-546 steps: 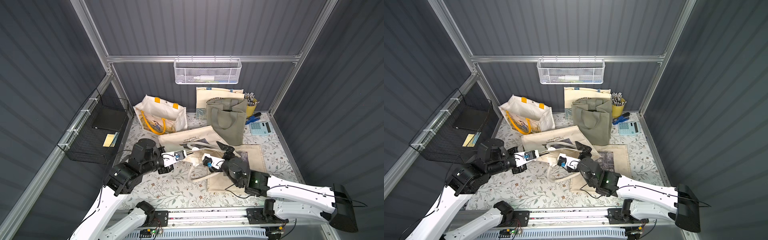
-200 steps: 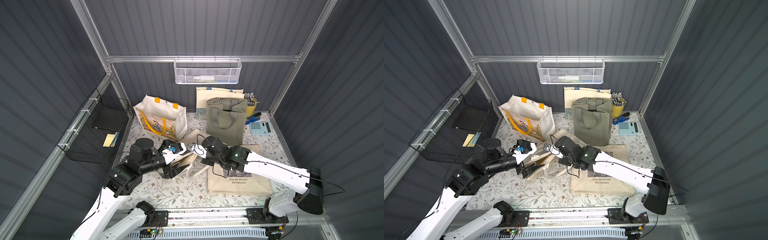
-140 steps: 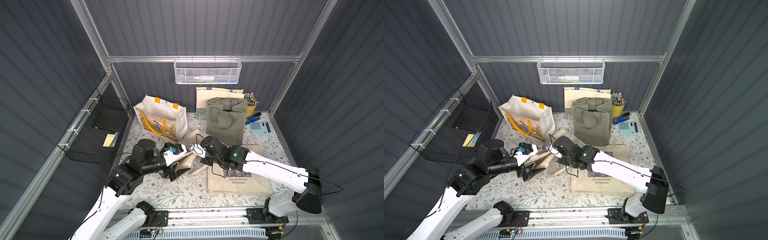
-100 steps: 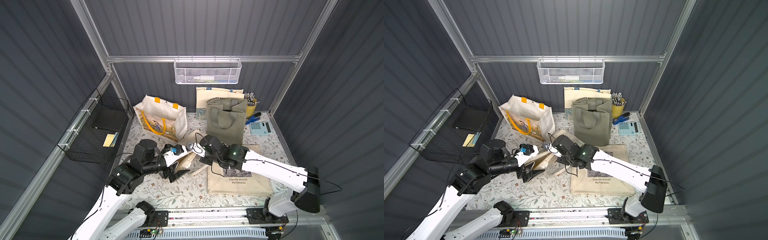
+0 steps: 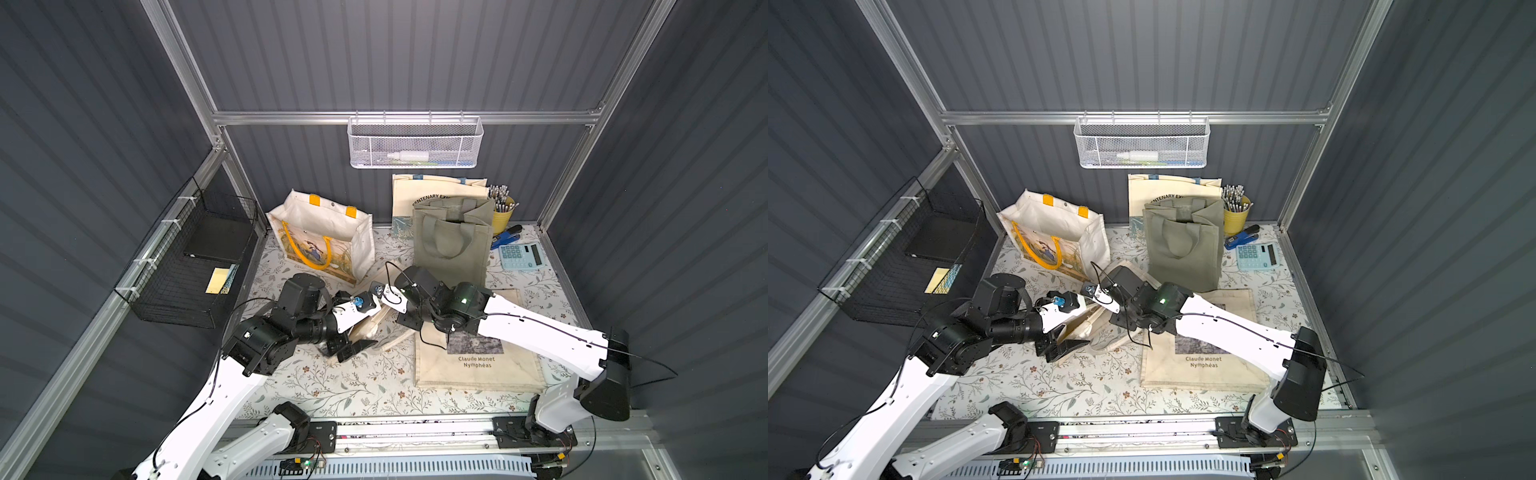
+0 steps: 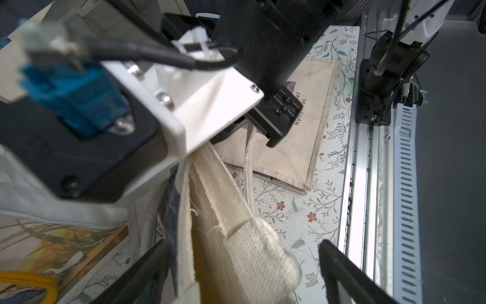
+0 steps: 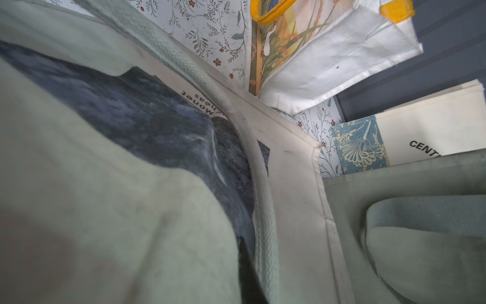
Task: Put away the canvas bag
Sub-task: Press the canvas bag at the center of the board.
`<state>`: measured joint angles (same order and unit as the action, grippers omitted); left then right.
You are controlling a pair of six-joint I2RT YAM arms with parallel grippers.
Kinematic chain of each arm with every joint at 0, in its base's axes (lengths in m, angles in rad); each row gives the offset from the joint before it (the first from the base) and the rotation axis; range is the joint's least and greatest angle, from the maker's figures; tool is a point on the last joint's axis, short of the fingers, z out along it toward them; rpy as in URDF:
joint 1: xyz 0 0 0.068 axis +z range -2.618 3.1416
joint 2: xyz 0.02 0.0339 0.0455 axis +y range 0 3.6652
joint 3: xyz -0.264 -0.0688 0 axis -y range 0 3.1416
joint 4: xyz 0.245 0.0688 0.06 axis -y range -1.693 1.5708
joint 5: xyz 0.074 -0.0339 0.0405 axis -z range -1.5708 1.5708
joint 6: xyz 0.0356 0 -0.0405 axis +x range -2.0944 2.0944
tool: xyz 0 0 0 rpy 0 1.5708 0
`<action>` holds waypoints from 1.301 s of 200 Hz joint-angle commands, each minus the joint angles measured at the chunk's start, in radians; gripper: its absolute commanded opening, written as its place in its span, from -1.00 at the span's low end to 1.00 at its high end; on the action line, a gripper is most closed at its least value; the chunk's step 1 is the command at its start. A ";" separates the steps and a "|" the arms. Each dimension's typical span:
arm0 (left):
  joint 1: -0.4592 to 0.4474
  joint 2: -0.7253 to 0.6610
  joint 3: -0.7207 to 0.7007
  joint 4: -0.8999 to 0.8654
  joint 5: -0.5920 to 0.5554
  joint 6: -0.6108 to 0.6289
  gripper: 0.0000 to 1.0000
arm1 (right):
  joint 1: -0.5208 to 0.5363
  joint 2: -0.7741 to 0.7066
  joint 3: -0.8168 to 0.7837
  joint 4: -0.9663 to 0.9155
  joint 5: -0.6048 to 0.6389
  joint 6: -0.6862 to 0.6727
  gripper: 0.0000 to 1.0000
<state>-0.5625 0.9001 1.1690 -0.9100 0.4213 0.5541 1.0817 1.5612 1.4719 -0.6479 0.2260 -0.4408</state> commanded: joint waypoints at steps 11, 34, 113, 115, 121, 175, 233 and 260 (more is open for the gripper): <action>0.000 -0.013 0.032 -0.067 -0.071 0.068 0.61 | -0.010 -0.030 0.033 0.034 -0.081 0.041 -1.00; 0.000 0.004 0.057 -0.116 -0.086 0.103 0.34 | -0.023 -0.039 0.026 0.043 -0.106 0.042 -1.00; 0.001 -0.040 0.040 -0.073 -0.162 0.192 -1.00 | -0.044 -0.066 -0.005 0.071 -0.110 0.041 -1.00; 0.001 -0.042 0.039 -0.072 -0.165 0.197 -1.00 | -0.045 -0.068 -0.008 0.072 -0.110 0.040 -1.00; -0.001 -0.051 0.038 -0.067 -0.174 0.211 -1.00 | -0.046 -0.073 -0.020 0.079 -0.108 0.036 -0.92; 0.001 -0.055 0.086 -0.093 -0.180 0.297 -1.00 | -0.073 -0.175 -0.144 0.034 -0.193 -0.098 -0.05; 0.001 -0.039 0.143 -0.113 -0.153 0.292 -1.00 | -0.118 -0.339 -0.249 0.062 -0.323 -0.138 0.58; 0.002 -0.009 0.174 -0.138 -0.148 0.296 -1.00 | -0.117 -0.340 -0.267 0.011 -0.320 -0.116 0.87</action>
<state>-0.5625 0.8730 1.2919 -1.0363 0.2565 0.8276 0.9638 1.2121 1.2358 -0.5934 -0.0631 -0.5625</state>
